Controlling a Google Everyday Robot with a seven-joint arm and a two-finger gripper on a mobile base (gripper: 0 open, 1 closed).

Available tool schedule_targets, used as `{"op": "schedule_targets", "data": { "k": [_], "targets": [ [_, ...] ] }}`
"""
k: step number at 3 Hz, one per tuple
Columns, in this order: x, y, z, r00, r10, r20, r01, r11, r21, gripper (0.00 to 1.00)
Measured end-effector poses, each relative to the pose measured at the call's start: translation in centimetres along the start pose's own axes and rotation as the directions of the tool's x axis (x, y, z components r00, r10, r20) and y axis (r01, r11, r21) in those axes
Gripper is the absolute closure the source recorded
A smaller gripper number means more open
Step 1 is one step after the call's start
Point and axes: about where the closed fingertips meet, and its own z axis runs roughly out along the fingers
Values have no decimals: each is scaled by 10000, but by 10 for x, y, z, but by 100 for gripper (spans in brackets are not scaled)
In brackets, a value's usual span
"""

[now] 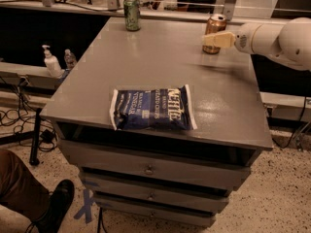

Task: Move orange can near green can

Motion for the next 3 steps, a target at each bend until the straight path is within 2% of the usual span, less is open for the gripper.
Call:
{"op": "schedule_targets", "data": {
  "k": [1, 2, 3],
  "targets": [
    [-9, 8, 19, 9992, -85, 392, 98, 9994, -343, 0],
    [-7, 21, 37, 9992, -29, 411, 60, 9972, -751, 18],
    [-4, 26, 46, 9993, 36, 364, -3, 9958, -911, 40]
  ]
}}
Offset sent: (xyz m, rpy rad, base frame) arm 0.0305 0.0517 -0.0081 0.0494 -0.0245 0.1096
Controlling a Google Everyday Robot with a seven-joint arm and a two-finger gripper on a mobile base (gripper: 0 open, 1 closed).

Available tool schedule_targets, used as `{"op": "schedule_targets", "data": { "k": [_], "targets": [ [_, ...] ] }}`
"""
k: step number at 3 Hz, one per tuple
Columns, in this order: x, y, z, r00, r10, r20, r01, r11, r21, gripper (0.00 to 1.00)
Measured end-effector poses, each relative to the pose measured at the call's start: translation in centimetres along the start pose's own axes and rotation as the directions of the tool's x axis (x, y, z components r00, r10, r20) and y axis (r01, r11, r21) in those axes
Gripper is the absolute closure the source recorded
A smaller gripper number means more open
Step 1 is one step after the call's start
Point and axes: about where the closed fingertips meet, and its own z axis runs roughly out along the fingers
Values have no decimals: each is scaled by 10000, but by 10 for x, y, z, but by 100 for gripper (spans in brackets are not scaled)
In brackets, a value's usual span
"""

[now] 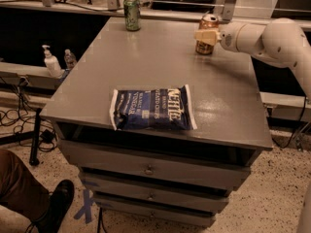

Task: Move orange can near green can

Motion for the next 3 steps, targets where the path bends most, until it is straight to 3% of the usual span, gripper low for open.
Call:
{"op": "schedule_targets", "data": {
  "k": [1, 2, 3],
  "targets": [
    [-7, 0, 4, 9999, -71, 100, 71, 10000, -21, 66],
    [-34, 3, 5, 9986, -236, 479, 239, 9997, -72, 87],
    [-79, 13, 12, 9928, -307, 1158, 332, 9993, -194, 100]
  ]
}}
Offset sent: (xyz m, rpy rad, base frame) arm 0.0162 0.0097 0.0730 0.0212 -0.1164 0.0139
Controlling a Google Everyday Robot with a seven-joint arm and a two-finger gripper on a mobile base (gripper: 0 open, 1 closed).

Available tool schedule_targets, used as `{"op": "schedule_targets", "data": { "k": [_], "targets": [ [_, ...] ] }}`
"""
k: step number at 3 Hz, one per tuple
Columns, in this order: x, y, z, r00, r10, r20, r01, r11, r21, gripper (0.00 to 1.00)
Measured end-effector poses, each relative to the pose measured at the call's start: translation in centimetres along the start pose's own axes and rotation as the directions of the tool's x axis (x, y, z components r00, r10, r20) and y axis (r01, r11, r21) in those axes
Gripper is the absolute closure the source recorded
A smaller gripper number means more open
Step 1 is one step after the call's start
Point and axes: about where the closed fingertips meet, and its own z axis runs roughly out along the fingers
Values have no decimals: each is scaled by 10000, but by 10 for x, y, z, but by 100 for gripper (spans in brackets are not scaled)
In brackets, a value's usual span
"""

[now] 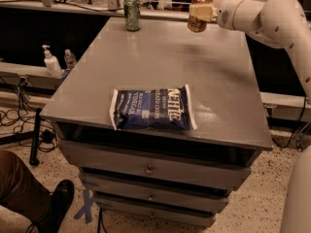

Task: Move orange can near green can

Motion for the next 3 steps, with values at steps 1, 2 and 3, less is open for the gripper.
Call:
{"op": "schedule_targets", "data": {
  "k": [1, 2, 3],
  "targets": [
    [0, 1, 2, 10000, 15, 23, -15, 10000, -2, 100],
    [-9, 23, 24, 9995, 72, 320, -63, 9995, -304, 100],
    [-15, 55, 58, 9988, 55, 486, -15, 9967, -812, 100]
  ]
}}
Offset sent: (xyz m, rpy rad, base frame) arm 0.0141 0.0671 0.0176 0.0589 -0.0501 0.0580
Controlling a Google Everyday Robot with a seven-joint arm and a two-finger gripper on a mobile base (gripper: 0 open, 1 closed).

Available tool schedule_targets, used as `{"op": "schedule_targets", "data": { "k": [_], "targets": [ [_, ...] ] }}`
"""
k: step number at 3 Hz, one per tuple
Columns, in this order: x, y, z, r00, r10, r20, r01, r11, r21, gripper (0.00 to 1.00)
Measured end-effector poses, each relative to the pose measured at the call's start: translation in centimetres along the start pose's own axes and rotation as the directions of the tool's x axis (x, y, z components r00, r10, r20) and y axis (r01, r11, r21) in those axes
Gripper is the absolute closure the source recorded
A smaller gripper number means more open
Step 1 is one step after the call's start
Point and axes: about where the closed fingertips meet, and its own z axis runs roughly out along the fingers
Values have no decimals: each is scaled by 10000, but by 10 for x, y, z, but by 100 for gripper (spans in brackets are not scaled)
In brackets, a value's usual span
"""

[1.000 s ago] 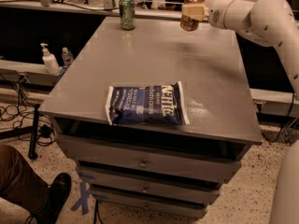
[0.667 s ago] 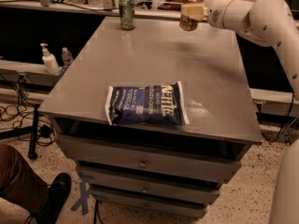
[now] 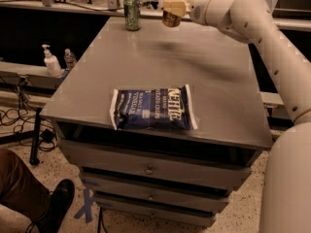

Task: Move orange can near green can

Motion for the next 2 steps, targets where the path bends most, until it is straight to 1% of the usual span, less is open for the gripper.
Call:
{"op": "schedule_targets", "data": {
  "k": [1, 2],
  "targets": [
    [2, 27, 37, 10000, -23, 13, 23, 9992, -388, 100],
    [2, 47, 64, 9995, -322, -54, 318, 9973, -657, 100]
  ]
}}
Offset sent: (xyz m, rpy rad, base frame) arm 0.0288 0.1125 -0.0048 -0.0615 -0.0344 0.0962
